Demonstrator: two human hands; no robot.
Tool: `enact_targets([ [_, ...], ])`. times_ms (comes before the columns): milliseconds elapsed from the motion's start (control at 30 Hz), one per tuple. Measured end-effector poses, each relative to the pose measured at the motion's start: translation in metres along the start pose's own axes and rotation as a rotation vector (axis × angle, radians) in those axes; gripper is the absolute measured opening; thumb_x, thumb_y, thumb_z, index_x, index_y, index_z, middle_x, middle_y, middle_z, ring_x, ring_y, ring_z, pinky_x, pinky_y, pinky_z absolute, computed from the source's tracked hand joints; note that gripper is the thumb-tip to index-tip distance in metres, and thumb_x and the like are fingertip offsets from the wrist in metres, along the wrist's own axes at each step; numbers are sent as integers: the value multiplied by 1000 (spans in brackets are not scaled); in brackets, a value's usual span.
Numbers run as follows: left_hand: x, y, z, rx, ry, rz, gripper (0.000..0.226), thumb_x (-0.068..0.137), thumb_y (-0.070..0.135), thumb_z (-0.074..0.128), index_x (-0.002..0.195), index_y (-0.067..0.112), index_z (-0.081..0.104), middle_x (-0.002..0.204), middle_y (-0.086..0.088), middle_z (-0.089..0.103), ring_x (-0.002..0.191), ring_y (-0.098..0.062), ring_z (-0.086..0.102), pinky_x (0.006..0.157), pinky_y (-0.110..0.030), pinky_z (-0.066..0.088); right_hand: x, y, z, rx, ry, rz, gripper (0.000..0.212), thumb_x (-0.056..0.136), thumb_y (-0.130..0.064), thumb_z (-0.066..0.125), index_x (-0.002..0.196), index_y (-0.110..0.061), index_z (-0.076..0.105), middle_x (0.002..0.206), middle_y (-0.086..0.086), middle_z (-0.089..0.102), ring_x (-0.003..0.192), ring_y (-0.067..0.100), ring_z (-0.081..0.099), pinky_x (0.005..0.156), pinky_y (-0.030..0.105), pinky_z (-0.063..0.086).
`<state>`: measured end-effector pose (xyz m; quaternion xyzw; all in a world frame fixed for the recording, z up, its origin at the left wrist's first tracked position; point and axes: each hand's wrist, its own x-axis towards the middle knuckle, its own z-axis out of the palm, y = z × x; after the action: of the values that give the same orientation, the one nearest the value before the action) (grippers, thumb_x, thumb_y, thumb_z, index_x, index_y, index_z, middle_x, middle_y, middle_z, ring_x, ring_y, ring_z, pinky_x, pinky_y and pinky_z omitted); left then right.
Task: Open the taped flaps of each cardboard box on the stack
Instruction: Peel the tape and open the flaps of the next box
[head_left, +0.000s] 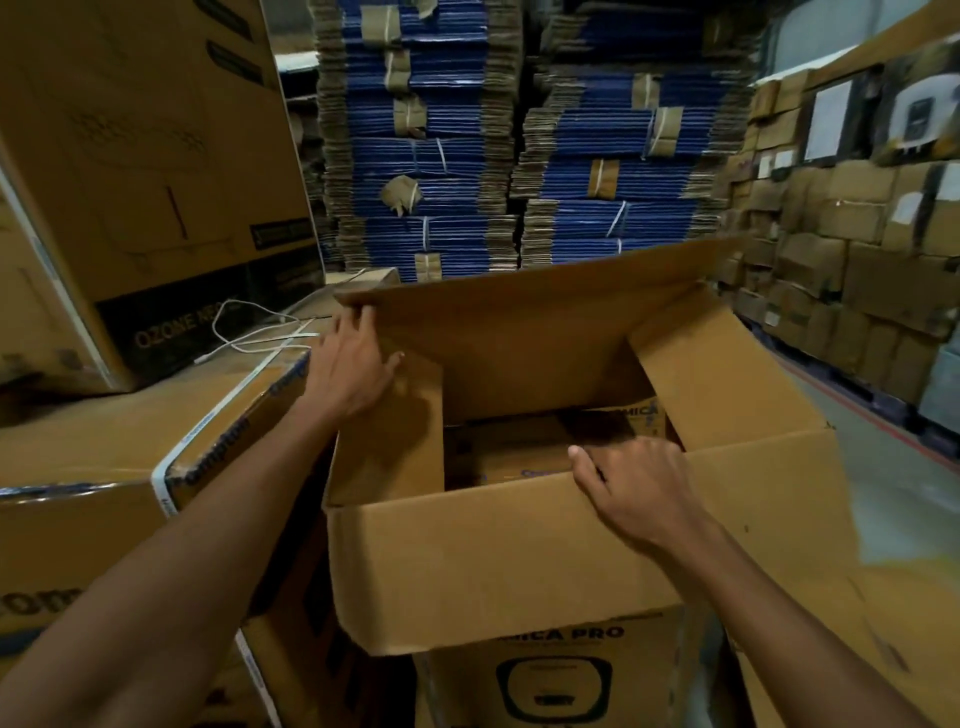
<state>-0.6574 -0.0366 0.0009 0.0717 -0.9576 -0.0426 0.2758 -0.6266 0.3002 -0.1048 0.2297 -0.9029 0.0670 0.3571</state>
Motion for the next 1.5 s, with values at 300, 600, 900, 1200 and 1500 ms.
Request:
enact_targets([
  [300,57,-25,9,74,-249,-41,82,96,67,45,159,19,23,165,-14,25,151,-36,24,119,-64,20,-35,-2,15,40,138,-10,52,102,-40,36,61,-24,65,53,-9,57,44,8,43,61,28,42],
  [600,42,-18,36,39,-316,-35,105,92,62,59,162,20,-7,170,-8,-13,155,-36,-12,121,-68,3,-15,-7,17,-26,177,6,53,102,-37,33,52,-28,48,43,-8,40,38,11,28,63,29,45],
  [900,-33,40,63,419,-891,593,52,105,56,34,149,31,48,162,5,35,153,-20,20,119,-62,11,4,-3,21,-63,80,14,80,105,-50,3,52,-22,56,46,-1,52,40,17,42,64,32,45],
  [1200,-53,36,-16,92,-356,489,48,93,73,43,112,33,59,157,1,32,144,-23,31,115,-51,30,8,-6,10,-100,6,38,65,101,-46,18,46,-22,43,42,-4,37,39,17,37,59,27,27],
  [1500,-111,-33,-66,-950,427,-361,45,99,20,60,142,21,46,122,7,56,89,5,59,62,-12,48,13,-6,9,-103,54,12,62,102,-39,33,52,-16,62,46,9,54,45,29,55,58,29,25],
])
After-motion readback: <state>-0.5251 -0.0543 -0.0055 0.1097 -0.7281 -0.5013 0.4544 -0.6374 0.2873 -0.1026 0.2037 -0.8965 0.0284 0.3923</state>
